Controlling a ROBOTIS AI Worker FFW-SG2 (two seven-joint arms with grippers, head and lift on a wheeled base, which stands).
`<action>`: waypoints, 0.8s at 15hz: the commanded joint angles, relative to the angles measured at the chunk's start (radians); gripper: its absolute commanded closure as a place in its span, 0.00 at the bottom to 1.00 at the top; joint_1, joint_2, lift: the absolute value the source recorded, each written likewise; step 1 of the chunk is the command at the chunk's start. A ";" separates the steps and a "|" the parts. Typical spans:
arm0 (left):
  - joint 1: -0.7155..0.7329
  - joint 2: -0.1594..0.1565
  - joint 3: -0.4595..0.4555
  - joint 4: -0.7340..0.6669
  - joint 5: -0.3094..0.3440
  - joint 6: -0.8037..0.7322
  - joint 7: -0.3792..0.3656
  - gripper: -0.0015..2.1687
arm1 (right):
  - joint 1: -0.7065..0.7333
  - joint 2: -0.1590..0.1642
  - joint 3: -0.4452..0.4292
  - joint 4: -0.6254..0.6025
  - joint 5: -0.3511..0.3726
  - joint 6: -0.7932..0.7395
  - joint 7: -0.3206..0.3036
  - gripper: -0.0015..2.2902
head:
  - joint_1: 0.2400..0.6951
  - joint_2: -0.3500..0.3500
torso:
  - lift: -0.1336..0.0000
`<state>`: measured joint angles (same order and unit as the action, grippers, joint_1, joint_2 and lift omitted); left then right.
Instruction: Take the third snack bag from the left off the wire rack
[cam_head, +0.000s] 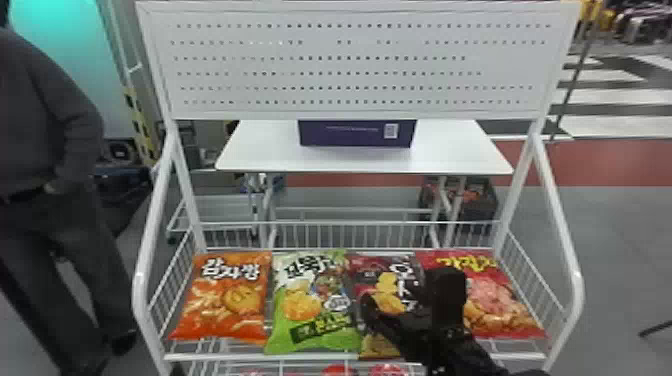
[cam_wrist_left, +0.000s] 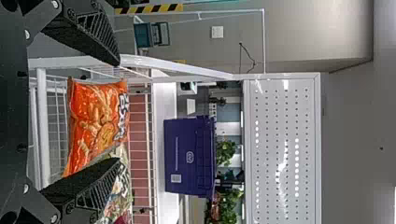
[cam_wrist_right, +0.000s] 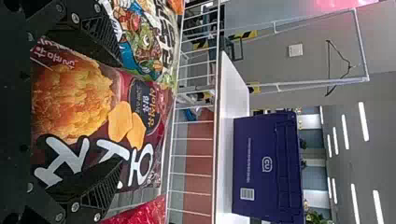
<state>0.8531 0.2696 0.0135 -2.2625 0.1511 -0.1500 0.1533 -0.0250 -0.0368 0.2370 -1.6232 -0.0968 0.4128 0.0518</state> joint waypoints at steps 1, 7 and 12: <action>-0.011 0.002 -0.001 0.005 0.005 0.005 0.000 0.08 | -0.015 0.000 0.001 0.000 0.002 0.074 0.002 0.13 | 0.57 0.50 | 1.00; -0.028 0.000 -0.014 0.018 0.004 0.008 0.002 0.08 | -0.007 0.000 0.001 -0.041 -0.004 0.157 0.023 0.53 | 0.57 0.50 | 1.00; -0.032 -0.003 -0.015 0.020 0.004 0.011 0.000 0.08 | 0.017 -0.008 -0.004 -0.118 -0.008 0.200 0.023 0.82 | 0.57 0.50 | 1.00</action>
<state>0.8223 0.2675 -0.0015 -2.2428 0.1549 -0.1412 0.1540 -0.0128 -0.0405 0.2352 -1.7212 -0.1031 0.5955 0.0754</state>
